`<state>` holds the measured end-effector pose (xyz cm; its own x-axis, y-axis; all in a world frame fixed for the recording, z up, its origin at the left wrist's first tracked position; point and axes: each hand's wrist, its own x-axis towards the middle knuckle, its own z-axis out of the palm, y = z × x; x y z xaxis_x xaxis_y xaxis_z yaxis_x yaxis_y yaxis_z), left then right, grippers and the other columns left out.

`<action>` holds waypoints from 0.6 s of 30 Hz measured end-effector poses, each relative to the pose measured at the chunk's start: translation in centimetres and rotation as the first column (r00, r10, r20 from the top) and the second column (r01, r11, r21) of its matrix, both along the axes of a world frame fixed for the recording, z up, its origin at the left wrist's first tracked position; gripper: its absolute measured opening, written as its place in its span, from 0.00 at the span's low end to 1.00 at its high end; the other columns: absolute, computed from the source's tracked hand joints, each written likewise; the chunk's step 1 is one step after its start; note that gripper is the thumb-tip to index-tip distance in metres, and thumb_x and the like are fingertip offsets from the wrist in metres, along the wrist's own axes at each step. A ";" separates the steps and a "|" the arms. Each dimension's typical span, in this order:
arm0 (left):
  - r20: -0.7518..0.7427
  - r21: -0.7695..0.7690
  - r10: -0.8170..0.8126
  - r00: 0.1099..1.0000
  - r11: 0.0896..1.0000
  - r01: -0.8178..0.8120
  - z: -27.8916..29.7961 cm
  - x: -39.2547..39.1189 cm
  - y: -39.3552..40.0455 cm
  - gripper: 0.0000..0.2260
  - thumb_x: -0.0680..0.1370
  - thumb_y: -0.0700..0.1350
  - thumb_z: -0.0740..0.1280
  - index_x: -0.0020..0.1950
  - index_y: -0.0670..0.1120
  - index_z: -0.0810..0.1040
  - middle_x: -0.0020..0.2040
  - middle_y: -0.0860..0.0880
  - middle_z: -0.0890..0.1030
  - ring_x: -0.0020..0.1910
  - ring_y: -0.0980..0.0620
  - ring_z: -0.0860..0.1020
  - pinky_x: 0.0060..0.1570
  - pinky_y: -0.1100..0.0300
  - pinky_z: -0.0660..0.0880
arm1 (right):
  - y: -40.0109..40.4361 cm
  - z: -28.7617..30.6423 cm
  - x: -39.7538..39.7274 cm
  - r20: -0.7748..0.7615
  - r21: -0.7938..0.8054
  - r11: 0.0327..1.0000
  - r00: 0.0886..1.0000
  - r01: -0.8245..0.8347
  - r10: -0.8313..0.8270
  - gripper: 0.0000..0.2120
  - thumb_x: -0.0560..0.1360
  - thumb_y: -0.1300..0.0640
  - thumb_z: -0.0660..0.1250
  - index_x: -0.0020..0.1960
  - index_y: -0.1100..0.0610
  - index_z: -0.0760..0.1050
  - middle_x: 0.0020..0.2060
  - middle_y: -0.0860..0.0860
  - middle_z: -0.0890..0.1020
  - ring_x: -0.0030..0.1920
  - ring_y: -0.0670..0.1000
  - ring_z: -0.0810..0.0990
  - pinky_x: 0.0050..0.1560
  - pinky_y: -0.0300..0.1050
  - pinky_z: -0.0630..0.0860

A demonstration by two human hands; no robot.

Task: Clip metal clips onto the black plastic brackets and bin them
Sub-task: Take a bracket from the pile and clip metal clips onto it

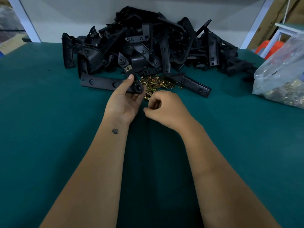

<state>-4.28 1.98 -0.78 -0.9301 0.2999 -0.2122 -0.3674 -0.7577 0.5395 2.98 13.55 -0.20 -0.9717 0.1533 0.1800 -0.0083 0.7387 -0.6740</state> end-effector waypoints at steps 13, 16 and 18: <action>-0.089 -0.070 -0.109 0.990 0.992 0.103 -0.6 0.1 0.2 0.10 0.72 0.41 0.73 0.50 0.40 0.79 0.43 0.43 0.84 0.44 0.48 0.84 0.57 0.51 0.80 | 0.9 0.4 -0.4 -0.155 -0.803 0.596 0.969 -0.010 -0.193 0.08 0.74 0.69 0.71 0.48 0.59 0.81 0.37 0.52 0.84 0.35 0.47 0.81 0.42 0.39 0.78; -0.113 -0.090 -0.141 0.984 0.987 0.131 -0.6 0.2 0.2 0.10 0.72 0.42 0.73 0.51 0.40 0.80 0.45 0.43 0.85 0.45 0.48 0.84 0.56 0.52 0.80 | 1.0 0.3 -0.5 -0.161 -0.831 0.556 0.967 -0.024 -0.199 0.08 0.74 0.70 0.70 0.48 0.58 0.82 0.38 0.52 0.84 0.38 0.47 0.82 0.44 0.40 0.79; -0.126 -0.097 -0.157 0.979 0.985 0.145 -0.7 0.2 0.2 0.11 0.72 0.42 0.73 0.52 0.41 0.80 0.46 0.43 0.85 0.45 0.48 0.84 0.55 0.54 0.81 | 1.0 0.3 -0.5 -0.179 -0.825 0.565 0.964 -0.037 -0.198 0.08 0.74 0.69 0.70 0.47 0.57 0.82 0.37 0.51 0.84 0.38 0.47 0.82 0.44 0.40 0.79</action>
<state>-4.04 2.18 -1.44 -0.8971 0.4250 -0.1210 -0.3945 -0.6468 0.6527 2.47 14.57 0.13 -0.8945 0.4232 0.1439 -0.2133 -0.1212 -0.9694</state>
